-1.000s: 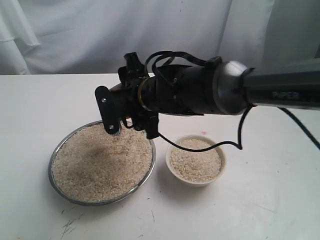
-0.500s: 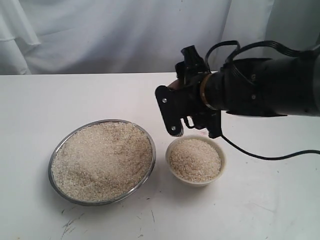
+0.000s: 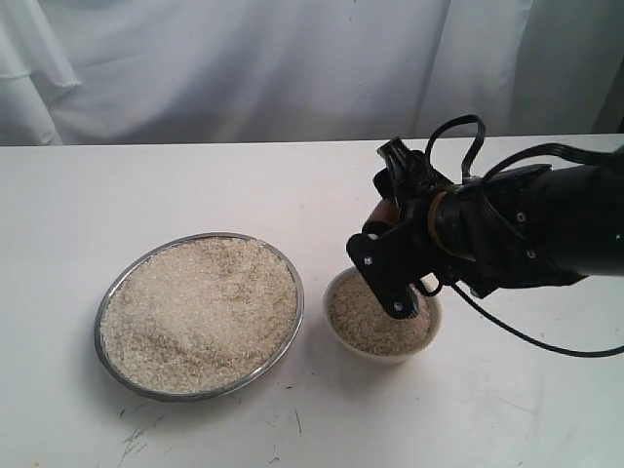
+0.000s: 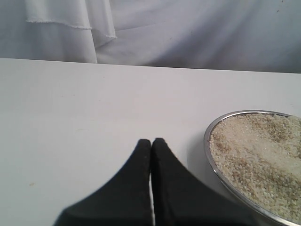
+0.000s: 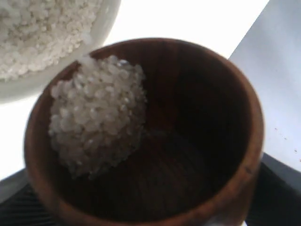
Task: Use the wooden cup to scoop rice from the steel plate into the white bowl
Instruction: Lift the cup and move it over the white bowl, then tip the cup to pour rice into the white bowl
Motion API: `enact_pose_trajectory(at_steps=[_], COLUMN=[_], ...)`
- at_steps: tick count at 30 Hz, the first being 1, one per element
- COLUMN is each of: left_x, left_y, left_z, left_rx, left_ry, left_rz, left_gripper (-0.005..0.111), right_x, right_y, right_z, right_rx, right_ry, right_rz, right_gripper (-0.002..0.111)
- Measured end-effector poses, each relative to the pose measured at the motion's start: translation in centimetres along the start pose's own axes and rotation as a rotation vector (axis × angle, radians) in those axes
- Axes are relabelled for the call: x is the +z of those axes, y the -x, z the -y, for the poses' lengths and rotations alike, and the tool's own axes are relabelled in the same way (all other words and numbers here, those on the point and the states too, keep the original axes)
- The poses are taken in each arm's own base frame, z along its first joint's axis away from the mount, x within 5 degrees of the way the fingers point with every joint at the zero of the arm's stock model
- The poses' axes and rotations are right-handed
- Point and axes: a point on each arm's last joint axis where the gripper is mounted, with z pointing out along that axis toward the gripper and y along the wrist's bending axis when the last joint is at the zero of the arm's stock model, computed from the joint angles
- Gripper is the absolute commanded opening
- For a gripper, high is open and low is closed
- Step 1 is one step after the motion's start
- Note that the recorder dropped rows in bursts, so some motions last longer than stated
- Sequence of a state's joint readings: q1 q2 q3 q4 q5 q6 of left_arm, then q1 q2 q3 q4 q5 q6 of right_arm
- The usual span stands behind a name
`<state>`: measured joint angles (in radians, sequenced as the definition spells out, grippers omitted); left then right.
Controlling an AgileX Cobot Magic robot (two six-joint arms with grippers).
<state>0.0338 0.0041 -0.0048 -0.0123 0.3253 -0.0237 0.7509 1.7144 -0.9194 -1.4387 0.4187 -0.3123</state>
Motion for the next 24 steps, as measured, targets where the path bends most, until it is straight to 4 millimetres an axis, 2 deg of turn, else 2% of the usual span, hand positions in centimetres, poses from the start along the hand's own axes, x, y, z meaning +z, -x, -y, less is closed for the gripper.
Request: enact_pose_trajectory(at_steps=[20,24], left_x=[0.0,0.0], left_y=[0.0,0.0], left_z=[0.0,0.0], left_rx=[0.000,0.000], left_ry=[0.000,0.000], left_rz=[0.000,0.000], left_gripper=[0.000,0.000], right_x=[-1.0,-1.2], right_y=[1.5,2.0], right_z=[1.0,0.6], right_rx=[-0.225,-0.286], right_ry=[-0.084,-0.095], right_rz=[-0.077,-0.076], right_gripper=[0.000,0.000])
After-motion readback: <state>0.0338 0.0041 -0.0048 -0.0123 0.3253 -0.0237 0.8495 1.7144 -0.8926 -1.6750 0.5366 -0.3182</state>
